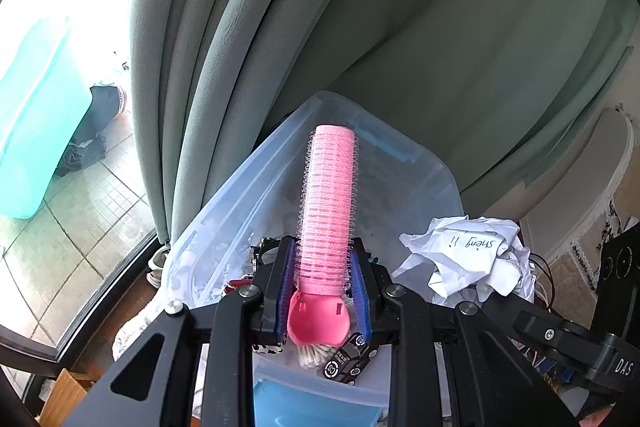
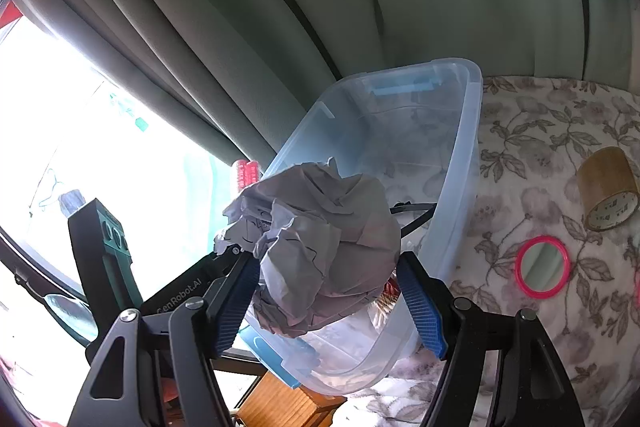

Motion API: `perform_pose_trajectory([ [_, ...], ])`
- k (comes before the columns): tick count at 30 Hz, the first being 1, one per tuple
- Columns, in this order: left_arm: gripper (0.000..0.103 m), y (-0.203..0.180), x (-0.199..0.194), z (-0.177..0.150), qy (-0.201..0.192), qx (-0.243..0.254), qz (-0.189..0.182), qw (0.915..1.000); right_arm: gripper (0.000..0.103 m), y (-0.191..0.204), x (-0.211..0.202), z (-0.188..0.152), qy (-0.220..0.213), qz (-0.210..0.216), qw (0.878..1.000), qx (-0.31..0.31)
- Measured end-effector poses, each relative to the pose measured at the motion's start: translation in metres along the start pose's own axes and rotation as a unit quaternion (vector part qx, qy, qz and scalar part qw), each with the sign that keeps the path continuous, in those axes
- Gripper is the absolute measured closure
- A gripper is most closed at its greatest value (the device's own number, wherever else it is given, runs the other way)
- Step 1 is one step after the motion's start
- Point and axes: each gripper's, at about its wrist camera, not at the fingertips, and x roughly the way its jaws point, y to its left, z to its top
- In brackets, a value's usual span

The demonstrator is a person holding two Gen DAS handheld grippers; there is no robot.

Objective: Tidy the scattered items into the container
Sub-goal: 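Lift the roller and paper and carry both over the clear box, then open the left tool to drop the roller while the right tool releases the paper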

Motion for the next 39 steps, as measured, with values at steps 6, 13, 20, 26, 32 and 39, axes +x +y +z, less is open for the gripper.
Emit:
perform_pose_trajectory([
  [6, 0.073, 0.0, -0.008, 0.0, 0.0, -0.002, -0.001, 1.0, 0.028, -0.008, 0.005, 0.001, 0.0, 0.0, 1.0, 0.001],
  [13, 0.056, 0.002, -0.007, -0.002, 0.003, -0.012, -0.001, 0.9999, 0.028, -0.017, 0.005, -0.001, 0.006, 0.001, 1.0, -0.013],
  [20, 0.055, 0.0, -0.006, -0.003, 0.006, -0.014, -0.001, 0.9999, 0.027, -0.026, 0.01, 0.0, 0.007, -0.007, 1.0, -0.022],
  [26, 0.054, 0.006, -0.01, 0.005, 0.007, -0.019, 0.003, 0.9998, 0.027, -0.029, 0.016, 0.0, 0.008, -0.013, 0.999, -0.033],
  [32, 0.05, 0.008, -0.015, 0.007, 0.0, -0.025, 0.015, 0.9996, 0.026, -0.034, 0.021, 0.002, 0.011, -0.007, 0.999, -0.037],
  [39, 0.049, 0.005, -0.018, 0.007, -0.003, -0.022, 0.02, 0.9995, 0.019, -0.038, 0.02, 0.002, 0.011, -0.006, 0.999, -0.049],
])
